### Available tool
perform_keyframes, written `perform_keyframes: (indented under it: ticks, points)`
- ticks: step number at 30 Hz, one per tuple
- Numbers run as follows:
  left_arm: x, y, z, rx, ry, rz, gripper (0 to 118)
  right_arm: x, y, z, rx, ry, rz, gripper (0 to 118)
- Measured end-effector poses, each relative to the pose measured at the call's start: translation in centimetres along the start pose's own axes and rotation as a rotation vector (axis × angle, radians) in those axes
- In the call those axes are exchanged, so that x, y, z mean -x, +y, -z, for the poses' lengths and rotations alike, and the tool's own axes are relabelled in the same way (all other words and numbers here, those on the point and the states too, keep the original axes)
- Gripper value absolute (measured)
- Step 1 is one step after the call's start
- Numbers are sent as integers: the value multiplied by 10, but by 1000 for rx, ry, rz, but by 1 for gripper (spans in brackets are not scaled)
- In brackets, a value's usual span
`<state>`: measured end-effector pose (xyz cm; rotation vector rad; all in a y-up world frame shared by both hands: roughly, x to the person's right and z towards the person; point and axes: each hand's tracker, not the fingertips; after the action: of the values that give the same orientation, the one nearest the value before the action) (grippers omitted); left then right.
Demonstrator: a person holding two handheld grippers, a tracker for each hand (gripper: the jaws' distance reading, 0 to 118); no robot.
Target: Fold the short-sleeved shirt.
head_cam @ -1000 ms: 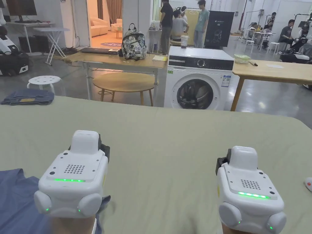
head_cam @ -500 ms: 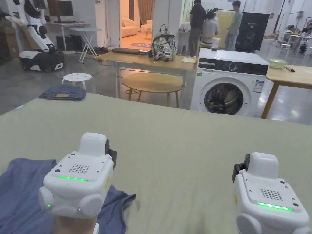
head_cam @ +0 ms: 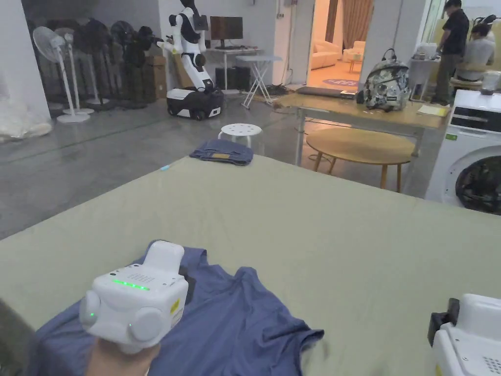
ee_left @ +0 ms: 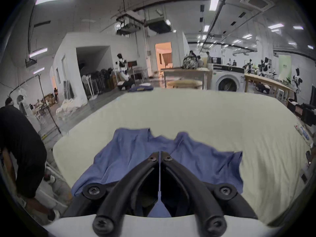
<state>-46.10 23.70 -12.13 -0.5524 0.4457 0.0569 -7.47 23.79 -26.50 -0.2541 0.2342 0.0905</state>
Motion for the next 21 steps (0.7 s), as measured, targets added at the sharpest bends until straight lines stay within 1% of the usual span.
perform_keyframes:
  ticks: [4,9,10,12,13,14,15,16,17,19,21]
  points:
    - [37,-12,22,124,-33,-89,0,10,-7,5,33,26,-1,0]
    - [62,-27,55,251,-80,-141,0,15,-17,10,65,37,-15,0]
    - [65,-29,62,284,-80,-149,3,14,-19,10,70,38,-18,0]
    - [69,-33,74,337,-102,-168,21,13,-23,11,82,36,-25,0]
    - [69,-35,79,352,-102,-164,34,12,-24,12,87,36,-26,0]
    - [70,-37,85,362,-110,-163,62,10,-26,13,93,40,-28,0]
    - [71,-39,92,391,-119,-161,64,10,-27,13,99,39,-34,0]
    - [73,-42,100,405,-112,-158,62,9,-29,14,102,37,-41,0]
    - [73,-43,106,413,-117,-160,69,9,-30,14,106,37,-47,0]
    - [74,-46,116,454,-89,-146,70,7,-33,14,112,35,-54,0]
    - [71,-52,127,495,-36,-101,70,5,-35,16,119,32,-61,0]
